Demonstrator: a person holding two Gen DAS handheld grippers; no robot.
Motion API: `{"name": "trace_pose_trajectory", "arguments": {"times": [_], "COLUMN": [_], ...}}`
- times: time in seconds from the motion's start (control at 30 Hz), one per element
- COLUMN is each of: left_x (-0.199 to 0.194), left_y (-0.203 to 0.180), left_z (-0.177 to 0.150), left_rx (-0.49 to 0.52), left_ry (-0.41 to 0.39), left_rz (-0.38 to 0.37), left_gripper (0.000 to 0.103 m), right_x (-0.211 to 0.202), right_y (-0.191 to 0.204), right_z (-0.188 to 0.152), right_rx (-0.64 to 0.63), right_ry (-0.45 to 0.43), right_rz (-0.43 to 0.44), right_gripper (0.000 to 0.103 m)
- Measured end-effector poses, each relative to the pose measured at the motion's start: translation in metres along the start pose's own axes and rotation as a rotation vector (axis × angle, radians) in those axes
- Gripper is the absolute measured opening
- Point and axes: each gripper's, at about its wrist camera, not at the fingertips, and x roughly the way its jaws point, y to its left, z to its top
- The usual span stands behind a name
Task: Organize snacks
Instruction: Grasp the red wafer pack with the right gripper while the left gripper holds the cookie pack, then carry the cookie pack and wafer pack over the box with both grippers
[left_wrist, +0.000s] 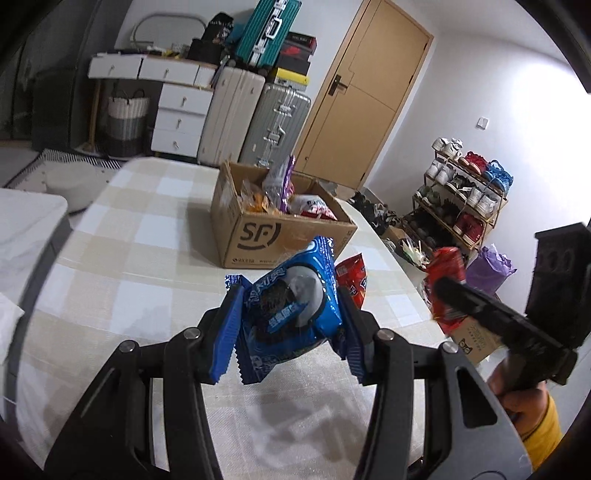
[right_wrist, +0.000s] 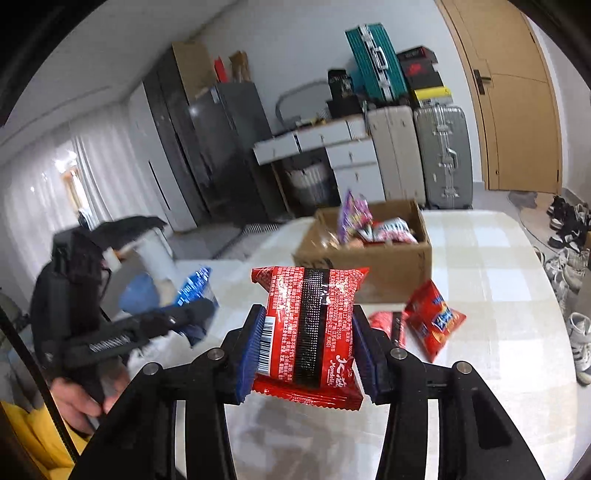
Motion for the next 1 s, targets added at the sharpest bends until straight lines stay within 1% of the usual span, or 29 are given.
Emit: {"name": "trace_pose_trajectory", "arguments": {"times": [0.07,0.13,0.27,0.47,0.57,0.7,0.83,0.9,1.0], "left_x": [-0.016,-0.029,-0.051,-0.072,-0.072,-0.063,-0.057,-0.051,-0.038], "left_y": [-0.003,-0.008,-0.016,-0.025,-0.024,-0.017,-0.017,-0.018,-0.02], "left_z": [0.0,-0.001,-0.005,-0.006,0.001,0.022,0.052,0.072,0.098], "left_rx": [0.007,0.023,0.049,0.068,0.071,0.061,0.08,0.098,0.114], "left_ry": [-0.017,-0.031,-0.043,-0.044,-0.041,-0.034,-0.057,-0.068,-0.073], "left_rz": [0.009,0.018,0.024,0.013,0.013,0.014,0.013,0.017,0.027], "left_gripper": [0.047,0.047,0.047,0.047,0.047,0.047,0.047,0.047,0.047], "right_x": [-0.011,-0.024,-0.036,-0.033,-0.029,-0.027,-0.025,-0.021,-0.011], "right_y": [0.009,0.016,0.027,0.02,0.016,0.012,-0.003,-0.011,-0.024], "right_z": [0.002,0.005,0.007,0.008,0.013,0.029,0.062,0.081,0.108], "right_rx": [0.013,0.017,0.009,0.042,0.04,0.02,0.029,0.027,0.042], "right_ry": [-0.02,-0.042,-0.061,-0.04,-0.042,-0.056,-0.089,-0.101,-0.103], "right_rz": [0.032,0.046,0.056,0.053,0.05,0.045,0.052,0.041,0.054], "right_gripper": [0.046,0.046,0.046,0.046,0.046,0.046,0.046,0.046,0.046]}}
